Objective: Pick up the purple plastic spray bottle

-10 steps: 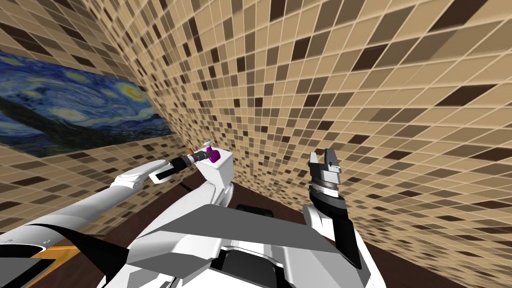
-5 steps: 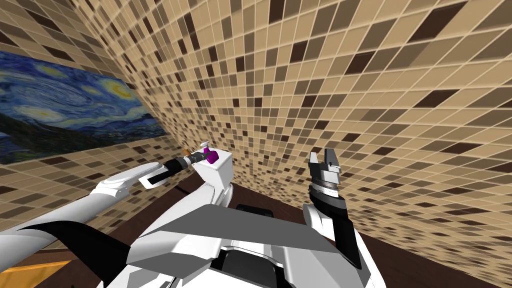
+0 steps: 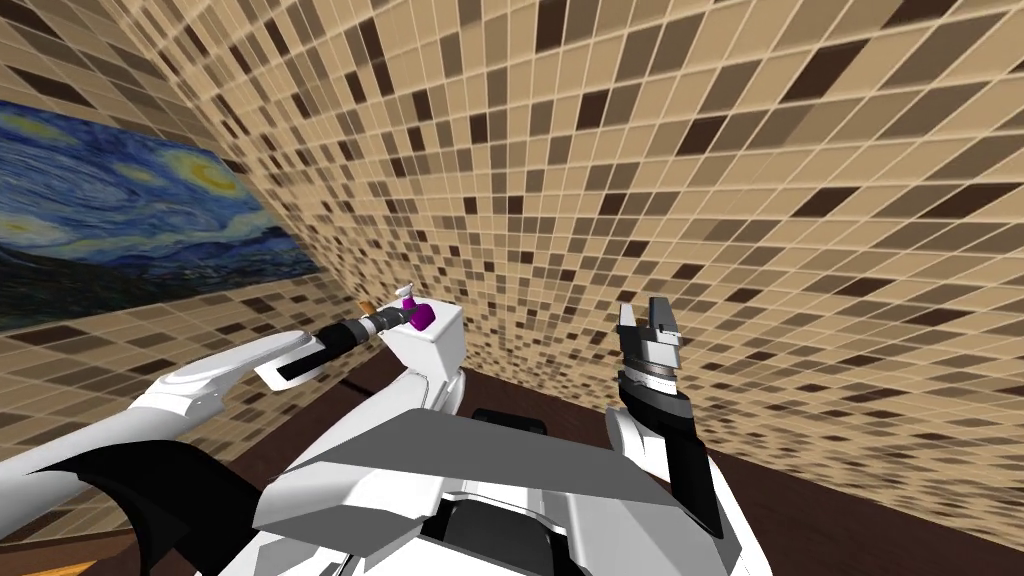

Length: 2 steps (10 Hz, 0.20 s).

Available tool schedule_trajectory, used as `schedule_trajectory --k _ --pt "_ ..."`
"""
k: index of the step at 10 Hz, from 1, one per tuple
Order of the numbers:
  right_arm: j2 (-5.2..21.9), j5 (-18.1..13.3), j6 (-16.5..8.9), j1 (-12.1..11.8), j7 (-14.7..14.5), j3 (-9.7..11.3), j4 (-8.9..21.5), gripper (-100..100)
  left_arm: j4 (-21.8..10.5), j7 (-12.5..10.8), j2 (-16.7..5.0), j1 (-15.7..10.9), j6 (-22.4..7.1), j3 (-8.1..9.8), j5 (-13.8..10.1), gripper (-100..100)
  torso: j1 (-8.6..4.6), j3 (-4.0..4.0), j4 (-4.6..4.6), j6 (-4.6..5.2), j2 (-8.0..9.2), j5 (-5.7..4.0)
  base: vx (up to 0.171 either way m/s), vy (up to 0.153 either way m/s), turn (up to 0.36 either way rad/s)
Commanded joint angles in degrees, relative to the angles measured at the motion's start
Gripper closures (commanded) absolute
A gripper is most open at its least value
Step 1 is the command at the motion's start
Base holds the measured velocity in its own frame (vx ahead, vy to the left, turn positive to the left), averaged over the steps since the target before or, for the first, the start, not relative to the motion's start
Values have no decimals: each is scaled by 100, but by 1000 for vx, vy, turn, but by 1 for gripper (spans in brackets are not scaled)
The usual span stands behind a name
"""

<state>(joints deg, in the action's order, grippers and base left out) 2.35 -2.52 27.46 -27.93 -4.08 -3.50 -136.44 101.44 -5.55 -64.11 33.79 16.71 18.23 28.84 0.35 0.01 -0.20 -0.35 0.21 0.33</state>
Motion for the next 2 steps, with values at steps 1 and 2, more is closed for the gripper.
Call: schedule_trajectory --k 1,2 --pt "0 0 0 0 0 0 0 0 0 0 0 0 0 0 0 100 0 0 0 0 0 0 -5 6 -2" --pt "0 0 0 0 0 0 0 0 12 0 -1 14 -8 -5 1 0 -4 -2 0 1 -5 -3 0 0 0"
